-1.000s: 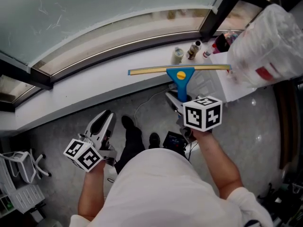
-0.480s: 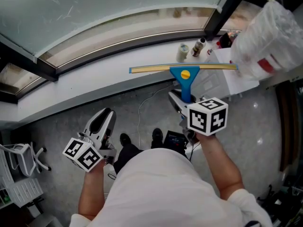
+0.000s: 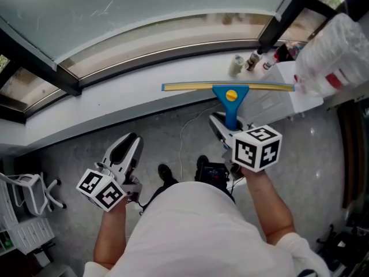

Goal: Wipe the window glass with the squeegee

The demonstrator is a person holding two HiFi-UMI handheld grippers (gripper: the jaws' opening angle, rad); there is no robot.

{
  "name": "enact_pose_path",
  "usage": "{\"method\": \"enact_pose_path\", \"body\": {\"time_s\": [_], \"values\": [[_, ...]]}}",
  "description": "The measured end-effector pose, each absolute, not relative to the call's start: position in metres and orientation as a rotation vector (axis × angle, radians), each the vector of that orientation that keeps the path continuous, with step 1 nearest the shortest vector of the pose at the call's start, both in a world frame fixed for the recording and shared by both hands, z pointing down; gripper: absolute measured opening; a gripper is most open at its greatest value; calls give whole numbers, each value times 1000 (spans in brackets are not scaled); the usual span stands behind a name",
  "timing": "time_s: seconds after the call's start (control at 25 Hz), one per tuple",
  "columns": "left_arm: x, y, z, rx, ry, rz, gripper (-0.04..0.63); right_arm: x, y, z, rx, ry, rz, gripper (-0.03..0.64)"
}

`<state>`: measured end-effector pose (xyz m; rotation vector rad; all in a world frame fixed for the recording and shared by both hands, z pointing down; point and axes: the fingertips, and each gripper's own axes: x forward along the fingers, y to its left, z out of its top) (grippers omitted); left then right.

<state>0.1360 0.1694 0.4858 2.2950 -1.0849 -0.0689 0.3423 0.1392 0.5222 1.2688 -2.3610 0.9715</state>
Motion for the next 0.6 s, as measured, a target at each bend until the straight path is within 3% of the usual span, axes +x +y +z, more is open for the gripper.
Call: {"method": "enact_pose_path", "body": {"time_s": [0.6], "values": [[117, 179, 477, 2325, -1025, -95, 107, 304, 145, 508, 1268, -2365, 880, 43]]}}
